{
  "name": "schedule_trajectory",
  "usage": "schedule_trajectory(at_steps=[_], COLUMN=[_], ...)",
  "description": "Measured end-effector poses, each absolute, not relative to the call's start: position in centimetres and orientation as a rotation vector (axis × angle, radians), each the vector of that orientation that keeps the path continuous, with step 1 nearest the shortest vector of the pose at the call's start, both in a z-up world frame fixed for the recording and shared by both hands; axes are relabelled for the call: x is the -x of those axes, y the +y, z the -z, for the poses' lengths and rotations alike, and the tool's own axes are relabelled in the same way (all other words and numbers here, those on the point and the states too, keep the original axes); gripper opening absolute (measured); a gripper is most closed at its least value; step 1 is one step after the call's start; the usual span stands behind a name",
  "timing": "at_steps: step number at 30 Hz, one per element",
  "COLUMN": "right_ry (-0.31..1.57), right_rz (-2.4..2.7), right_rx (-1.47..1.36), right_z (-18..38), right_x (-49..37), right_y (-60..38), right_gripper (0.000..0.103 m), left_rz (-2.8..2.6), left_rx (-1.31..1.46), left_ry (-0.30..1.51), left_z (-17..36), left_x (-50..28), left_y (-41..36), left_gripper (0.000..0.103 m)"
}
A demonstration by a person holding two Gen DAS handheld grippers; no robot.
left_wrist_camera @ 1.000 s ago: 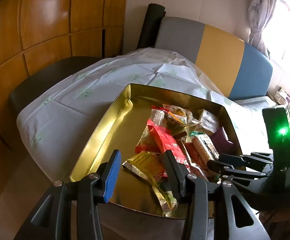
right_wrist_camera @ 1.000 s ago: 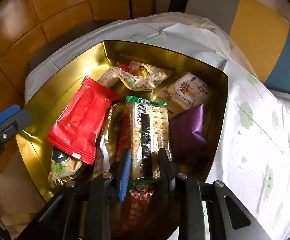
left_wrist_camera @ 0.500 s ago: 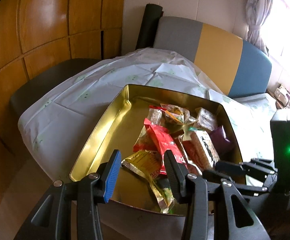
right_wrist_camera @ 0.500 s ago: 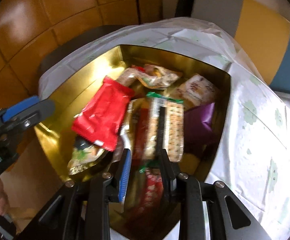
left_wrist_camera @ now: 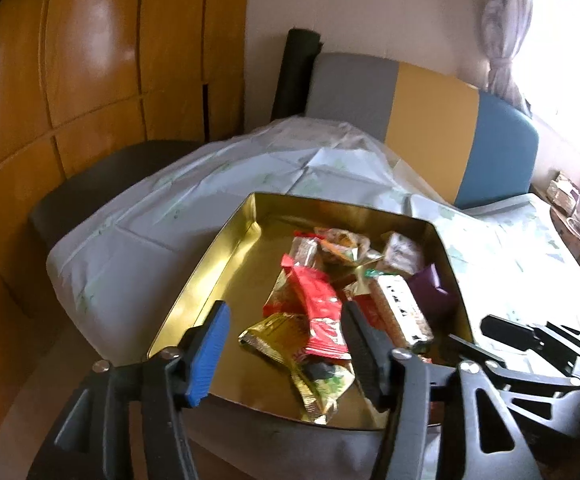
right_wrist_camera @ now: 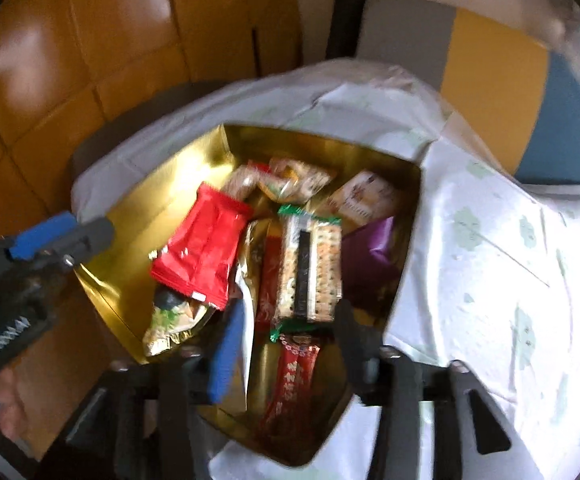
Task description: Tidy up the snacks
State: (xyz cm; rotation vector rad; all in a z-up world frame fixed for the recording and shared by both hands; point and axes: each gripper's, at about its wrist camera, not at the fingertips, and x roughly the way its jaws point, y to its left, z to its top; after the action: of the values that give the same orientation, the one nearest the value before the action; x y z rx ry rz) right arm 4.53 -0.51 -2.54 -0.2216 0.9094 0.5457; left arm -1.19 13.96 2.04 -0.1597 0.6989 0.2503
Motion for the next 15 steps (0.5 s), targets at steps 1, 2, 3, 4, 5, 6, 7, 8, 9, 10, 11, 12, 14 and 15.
schedule_trajectory(at_steps=[1, 2, 3, 4, 5, 6, 7, 8, 9, 10, 11, 12, 14, 15], right_ry=[0.889, 0.878, 0.866, 0.856, 0.845, 0.835, 0.833, 0.830, 0.822, 0.820, 0.819, 0.818, 0.812, 0.805], right_rz=[-0.532, -0.522, -0.501, -0.481, -0.460, -0.437, -0.425, -0.413, -0.393, -0.369, -0.356, -0.342, -0.307, -0.297], right_rx=[0.200, 0.182, 0.164, 0.151, 0.139, 0.122, 0.112, 0.105, 0.098, 0.093, 0.088, 0.082, 0.078, 0.074], right_z=[2.0, 1.7, 1.4, 1.3, 1.2, 1.0, 1.0, 1.0, 1.1, 1.2, 1.3, 1.4, 1.5, 1.5], right_x=[-3.9, -3.5, -3.1, -2.7, -2.3, -1.7, -1.4, -1.0, -0.4, 0.1, 0.4, 0.8, 1.3, 1.5], right_y=[-1.2, -1.8, -2.4, -2.9, -3.5, -4.3, -4.8, -5.3, -6.0, -6.5, -7.0, -7.4, -8.3, -8.7], right_gripper=[0.052, 0.055, 0.058, 0.063, 0.066, 0.067, 0.068, 0.069, 0.070, 0.071, 0.072, 0.072, 0.072, 0.072], left_rz=[-0.245, -0.239, -0.230, -0.227, -0.228, -0.233, -0.241, -0.254, -0.269, -0.268, -0.265, -0.267, -0.275, -0.280], left_rx=[0.149, 0.142, 0.140, 0.139, 0.135, 0.127, 0.122, 0.117, 0.114, 0.117, 0.125, 0.138, 0.137, 0.129], left_ry=[0.687, 0.678, 0.672, 0.667, 0.661, 0.654, 0.645, 0.636, 0.626, 0.620, 0.618, 0.619, 0.629, 0.637], left_z=[-2.3, -2.5, -2.6, -2.7, -2.9, -3.0, -3.1, -3.2, -3.3, -3.4, -3.4, -3.4, -3.2, -3.1], left_x=[1.4, 1.6, 1.8, 1.9, 2.1, 2.2, 2.3, 2.4, 2.5, 2.5, 2.6, 2.6, 2.5, 2.5], left_y=[13.5, 13.2, 12.8, 12.6, 12.2, 11.8, 11.6, 11.4, 11.1, 11.0, 10.9, 10.8, 10.7, 10.6], left_gripper=[0.066, 0.067, 0.069, 0.073, 0.074, 0.074, 0.075, 0.075, 0.075, 0.075, 0.075, 0.075, 0.075, 0.075])
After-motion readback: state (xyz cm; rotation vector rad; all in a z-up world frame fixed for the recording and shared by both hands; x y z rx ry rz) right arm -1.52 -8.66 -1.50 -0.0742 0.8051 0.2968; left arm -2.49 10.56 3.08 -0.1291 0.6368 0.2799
